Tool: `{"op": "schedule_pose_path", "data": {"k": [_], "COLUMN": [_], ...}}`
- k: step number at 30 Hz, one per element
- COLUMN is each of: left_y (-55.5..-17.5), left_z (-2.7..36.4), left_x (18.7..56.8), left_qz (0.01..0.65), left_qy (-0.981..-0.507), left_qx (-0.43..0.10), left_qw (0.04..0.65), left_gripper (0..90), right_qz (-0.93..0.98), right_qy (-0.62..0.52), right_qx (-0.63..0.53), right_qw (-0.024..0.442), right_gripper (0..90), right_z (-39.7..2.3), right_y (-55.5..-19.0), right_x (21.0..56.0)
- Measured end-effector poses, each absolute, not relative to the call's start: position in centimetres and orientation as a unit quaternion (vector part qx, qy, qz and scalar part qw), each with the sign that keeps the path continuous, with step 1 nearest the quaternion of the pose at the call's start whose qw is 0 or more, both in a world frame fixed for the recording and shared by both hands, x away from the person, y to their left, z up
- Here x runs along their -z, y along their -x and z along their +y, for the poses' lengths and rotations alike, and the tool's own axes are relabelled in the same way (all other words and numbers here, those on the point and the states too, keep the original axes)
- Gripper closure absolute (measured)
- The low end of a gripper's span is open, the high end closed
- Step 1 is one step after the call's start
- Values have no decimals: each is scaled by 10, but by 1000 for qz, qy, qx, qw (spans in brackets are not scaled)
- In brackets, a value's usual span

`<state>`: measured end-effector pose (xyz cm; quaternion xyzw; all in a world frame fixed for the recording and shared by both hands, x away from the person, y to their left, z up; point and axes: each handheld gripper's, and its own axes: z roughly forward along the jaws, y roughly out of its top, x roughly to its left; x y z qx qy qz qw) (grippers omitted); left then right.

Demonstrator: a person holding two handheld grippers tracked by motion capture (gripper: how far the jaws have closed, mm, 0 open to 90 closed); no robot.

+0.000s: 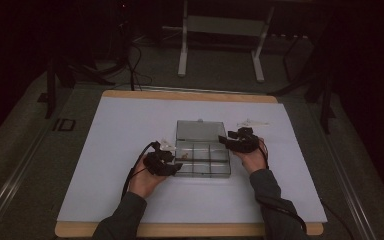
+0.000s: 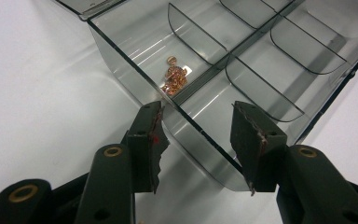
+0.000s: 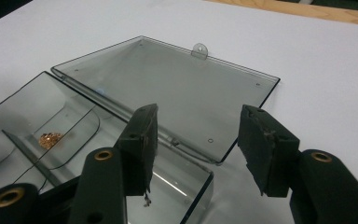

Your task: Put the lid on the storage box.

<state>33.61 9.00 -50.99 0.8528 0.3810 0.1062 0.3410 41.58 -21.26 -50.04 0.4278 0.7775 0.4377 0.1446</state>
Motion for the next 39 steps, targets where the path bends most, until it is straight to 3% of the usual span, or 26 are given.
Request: {"op": "schedule_pose_path", "data": {"k": [39], "left_y": [-335], "left_z": [86], "left_x": [510], "left_qz": [378], "left_qy": [-857], "left_qx": [-115], "left_qw": [332], "left_gripper": [529], "right_qz": [740], "right_qy": [-518], "right_qx": [-426], "right_qw": [54], "right_gripper": [394], "right_z": [-210], "right_y": [-450], "right_x": [519]}}
